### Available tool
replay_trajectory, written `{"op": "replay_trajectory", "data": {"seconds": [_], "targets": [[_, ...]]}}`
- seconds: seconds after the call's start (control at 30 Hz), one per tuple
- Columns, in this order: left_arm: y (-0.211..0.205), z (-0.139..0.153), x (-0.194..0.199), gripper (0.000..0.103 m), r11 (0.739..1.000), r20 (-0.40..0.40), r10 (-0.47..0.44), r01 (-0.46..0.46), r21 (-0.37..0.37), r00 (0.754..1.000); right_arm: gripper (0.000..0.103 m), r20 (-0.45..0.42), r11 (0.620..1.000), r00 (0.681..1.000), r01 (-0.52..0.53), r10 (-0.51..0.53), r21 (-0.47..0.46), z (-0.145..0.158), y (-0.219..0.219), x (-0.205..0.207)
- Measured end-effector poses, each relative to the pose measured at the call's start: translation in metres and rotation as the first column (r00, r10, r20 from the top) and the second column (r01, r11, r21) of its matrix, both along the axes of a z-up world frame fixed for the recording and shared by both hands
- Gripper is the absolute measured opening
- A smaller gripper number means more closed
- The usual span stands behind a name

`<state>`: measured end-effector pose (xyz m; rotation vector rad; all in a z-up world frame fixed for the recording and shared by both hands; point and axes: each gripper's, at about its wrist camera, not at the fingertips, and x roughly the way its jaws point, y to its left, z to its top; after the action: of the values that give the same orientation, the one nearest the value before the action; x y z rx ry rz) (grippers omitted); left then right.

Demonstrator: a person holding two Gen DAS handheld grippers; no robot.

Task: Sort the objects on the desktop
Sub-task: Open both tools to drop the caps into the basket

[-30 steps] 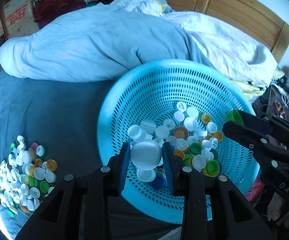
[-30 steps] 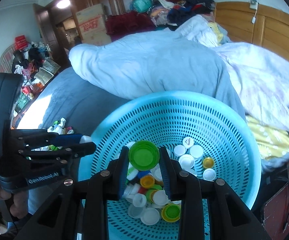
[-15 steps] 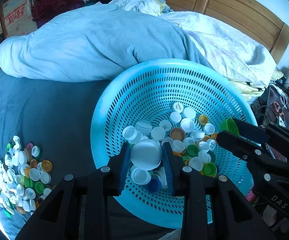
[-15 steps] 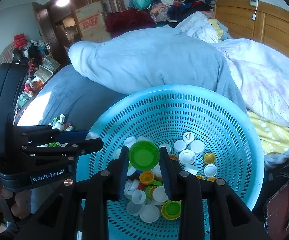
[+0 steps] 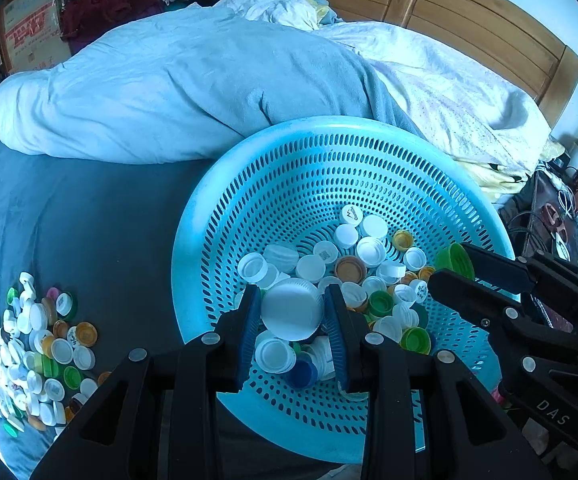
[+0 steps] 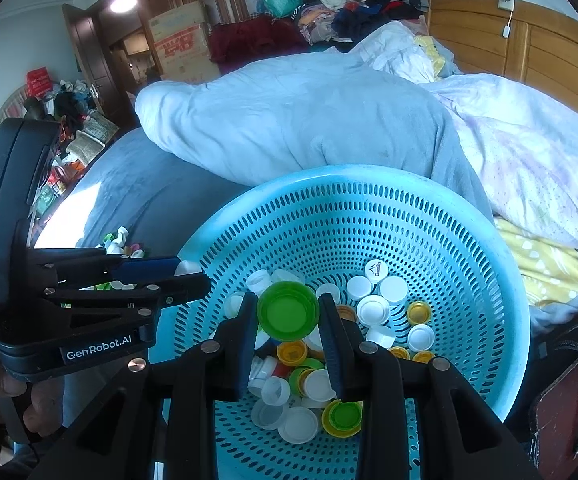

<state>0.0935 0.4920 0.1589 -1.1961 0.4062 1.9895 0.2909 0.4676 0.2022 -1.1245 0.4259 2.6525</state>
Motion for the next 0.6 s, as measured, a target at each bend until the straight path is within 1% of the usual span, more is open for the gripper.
{"op": "replay_trajectory", "data": {"seconds": [0.13, 0.17, 0.2, 0.23, 0.27, 0.37, 0.43, 0.5, 0.53, 0.6], "targets": [[0.000, 0.000, 0.001, 0.029, 1.000, -0.009, 0.001, -0.001, 0.006, 1.000, 0.034, 0.000, 1.000, 1.000, 0.006, -0.006, 0.007, -0.001, 0.000, 0.001], [0.000, -0.001, 0.000, 0.033, 1.000, -0.013, 0.007, -0.007, 0.003, 1.000, 0.042, -0.003, 1.000, 1.000, 0.015, -0.014, 0.010, -0.001, 0.001, 0.002], [0.000, 0.000, 0.000, 0.036, 1.000, -0.018, 0.013, -0.013, 0.003, 1.000, 0.052, -0.006, 1.000, 1.000, 0.020, -0.020, 0.012, -0.001, 0.003, 0.003], [-0.001, 0.000, 0.000, 0.040, 1.000, -0.025, 0.019, -0.019, 0.006, 0.999, 0.055, -0.009, 1.000, 1.000, 0.024, -0.024, 0.012, -0.001, 0.004, 0.004], [-0.003, 0.001, 0.000, 0.041, 1.000, -0.032, 0.024, -0.023, 0.011, 0.999, 0.056, -0.009, 1.000, 1.000, 0.028, -0.028, 0.013, -0.002, 0.004, 0.004], [-0.005, 0.003, -0.003, 0.041, 0.999, -0.029, 0.032, -0.031, 0.022, 0.999, 0.056, -0.009, 0.999, 0.999, 0.035, -0.035, 0.012, -0.003, 0.006, 0.006], [-0.008, 0.005, -0.004, 0.041, 0.999, -0.032, 0.038, -0.037, 0.030, 0.999, 0.059, -0.011, 0.999, 0.999, 0.039, -0.039, 0.011, -0.003, 0.005, 0.006], [-0.011, 0.007, -0.005, 0.041, 0.999, -0.031, 0.037, -0.036, 0.037, 0.999, 0.068, -0.016, 0.999, 0.999, 0.043, -0.043, 0.013, -0.002, 0.004, 0.007], [-0.014, 0.007, -0.005, 0.042, 0.999, -0.033, 0.038, -0.037, 0.038, 0.999, 0.070, -0.018, 0.999, 0.999, 0.045, -0.045, 0.015, -0.002, 0.003, 0.007], [-0.023, 0.006, -0.005, 0.047, 0.998, -0.038, 0.043, -0.041, 0.042, 0.998, 0.078, -0.027, 0.999, 0.999, 0.045, -0.044, 0.018, -0.001, -0.001, 0.008]]}}
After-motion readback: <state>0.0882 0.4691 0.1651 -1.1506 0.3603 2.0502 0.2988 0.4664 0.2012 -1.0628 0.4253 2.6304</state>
